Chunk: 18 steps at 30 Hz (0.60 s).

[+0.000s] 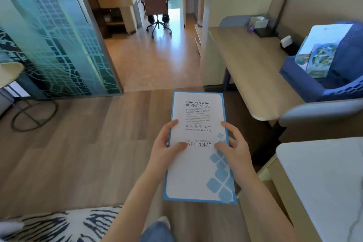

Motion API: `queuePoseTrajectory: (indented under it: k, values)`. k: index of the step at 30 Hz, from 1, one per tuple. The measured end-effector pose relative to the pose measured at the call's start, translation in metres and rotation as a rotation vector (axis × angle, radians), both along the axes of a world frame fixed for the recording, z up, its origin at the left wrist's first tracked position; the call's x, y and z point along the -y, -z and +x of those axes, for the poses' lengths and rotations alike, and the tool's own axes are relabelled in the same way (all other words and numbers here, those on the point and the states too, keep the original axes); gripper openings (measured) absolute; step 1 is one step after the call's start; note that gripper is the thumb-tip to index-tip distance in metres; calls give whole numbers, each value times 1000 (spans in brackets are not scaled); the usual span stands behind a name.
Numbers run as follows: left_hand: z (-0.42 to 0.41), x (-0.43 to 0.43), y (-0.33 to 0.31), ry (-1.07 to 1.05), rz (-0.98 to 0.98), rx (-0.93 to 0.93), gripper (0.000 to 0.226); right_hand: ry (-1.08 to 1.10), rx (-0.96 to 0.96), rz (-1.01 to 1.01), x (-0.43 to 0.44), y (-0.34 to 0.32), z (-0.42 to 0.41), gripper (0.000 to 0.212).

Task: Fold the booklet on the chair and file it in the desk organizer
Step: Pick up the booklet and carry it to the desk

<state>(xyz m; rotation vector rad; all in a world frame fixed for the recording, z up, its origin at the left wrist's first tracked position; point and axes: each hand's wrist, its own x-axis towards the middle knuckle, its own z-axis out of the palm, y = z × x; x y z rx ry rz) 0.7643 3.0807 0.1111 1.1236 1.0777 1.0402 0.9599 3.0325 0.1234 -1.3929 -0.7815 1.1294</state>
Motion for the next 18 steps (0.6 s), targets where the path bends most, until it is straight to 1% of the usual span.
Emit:
queuePoseTrajectory:
  k: [8,14,18]
  values:
    - [15,-196,24,124,-17,-12,63,113,-26,-29,-170,26,8,55]
    - [43,-355,-2,312,5,-26,63,300,-32,16,-295,9,22,57]
    - [87,-428,-17,458,10,-39,63,480,14,24,-346,2,47,59]
